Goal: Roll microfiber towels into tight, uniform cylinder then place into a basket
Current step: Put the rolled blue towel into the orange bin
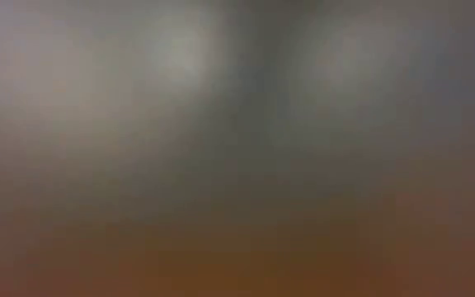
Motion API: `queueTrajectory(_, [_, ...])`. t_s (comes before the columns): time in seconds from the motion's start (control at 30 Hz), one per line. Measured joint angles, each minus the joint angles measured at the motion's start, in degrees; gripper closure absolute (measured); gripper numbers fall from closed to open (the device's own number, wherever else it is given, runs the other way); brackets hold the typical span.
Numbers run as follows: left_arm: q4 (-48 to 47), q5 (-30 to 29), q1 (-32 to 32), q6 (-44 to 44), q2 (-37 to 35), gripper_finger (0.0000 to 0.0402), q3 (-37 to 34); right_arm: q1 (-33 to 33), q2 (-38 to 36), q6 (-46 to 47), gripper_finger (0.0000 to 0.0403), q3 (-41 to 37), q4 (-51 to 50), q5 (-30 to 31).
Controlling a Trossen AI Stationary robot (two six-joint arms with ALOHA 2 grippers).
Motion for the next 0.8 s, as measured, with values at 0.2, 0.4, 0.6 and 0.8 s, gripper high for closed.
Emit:
queueTrajectory(0.2, [0.0,0.0,0.0,0.0,0.0,0.0312,0.0,1.6,-2.4,0.3,0.0202,0.0,0.7,-5.6])
queueTrajectory(0.4, [0.0,0.0,0.0,0.1,0.0,0.0312,0.0,2.2,-3.0,-0.1,0.0202,0.0,2.3,-10.8])
queueTrajectory(0.6, [0.0,0.0,0.0,0.2,0.0,0.0312,0.0,2.2,-3.1,-1.6,0.0202,-3.8,7.4,-16.4])
queueTrajectory(0.8, [0.0,0.0,0.0,0.2,0.0,0.0312,0.0,1.3,-3.1,2.1,0.0202,-9.8,9.2,-17.3])
